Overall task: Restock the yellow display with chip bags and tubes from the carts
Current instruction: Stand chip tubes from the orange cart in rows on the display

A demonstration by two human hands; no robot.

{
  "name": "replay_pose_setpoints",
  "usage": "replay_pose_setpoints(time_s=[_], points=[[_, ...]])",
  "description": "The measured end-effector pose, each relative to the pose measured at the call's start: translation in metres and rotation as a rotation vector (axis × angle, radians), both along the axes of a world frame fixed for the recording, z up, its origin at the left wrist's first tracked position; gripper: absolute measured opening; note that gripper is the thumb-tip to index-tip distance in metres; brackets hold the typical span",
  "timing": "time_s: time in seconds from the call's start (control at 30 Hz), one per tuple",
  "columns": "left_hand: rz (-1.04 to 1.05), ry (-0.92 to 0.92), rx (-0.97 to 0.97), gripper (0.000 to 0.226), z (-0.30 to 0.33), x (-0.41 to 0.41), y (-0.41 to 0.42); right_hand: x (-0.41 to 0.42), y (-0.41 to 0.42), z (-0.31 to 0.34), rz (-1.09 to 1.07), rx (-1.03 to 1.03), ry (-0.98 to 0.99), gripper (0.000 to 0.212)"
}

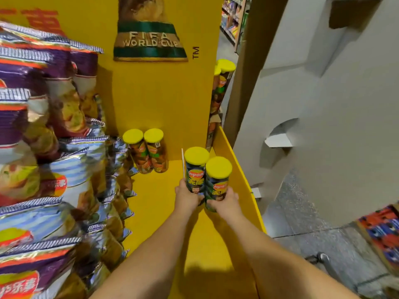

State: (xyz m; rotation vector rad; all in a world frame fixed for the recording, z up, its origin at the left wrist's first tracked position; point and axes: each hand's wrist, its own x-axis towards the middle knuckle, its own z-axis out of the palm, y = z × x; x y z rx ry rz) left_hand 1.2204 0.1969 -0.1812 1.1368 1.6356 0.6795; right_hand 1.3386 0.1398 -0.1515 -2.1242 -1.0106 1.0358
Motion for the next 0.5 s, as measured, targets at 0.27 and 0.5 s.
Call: replay_pose_setpoints(time_s=[0.27,0.5], points=[[0.048,0.043,0.079,0.071,-0.072,0.026,0.065,0.019,0.081,-0.07,-0.018,0.018,-0.039,0.077],[0.099,0.133,0.226,0.065,-0.093,0.043,0.09,0.027,0.132,-0.092,-0.097,0.104,-0.081,0.068]])
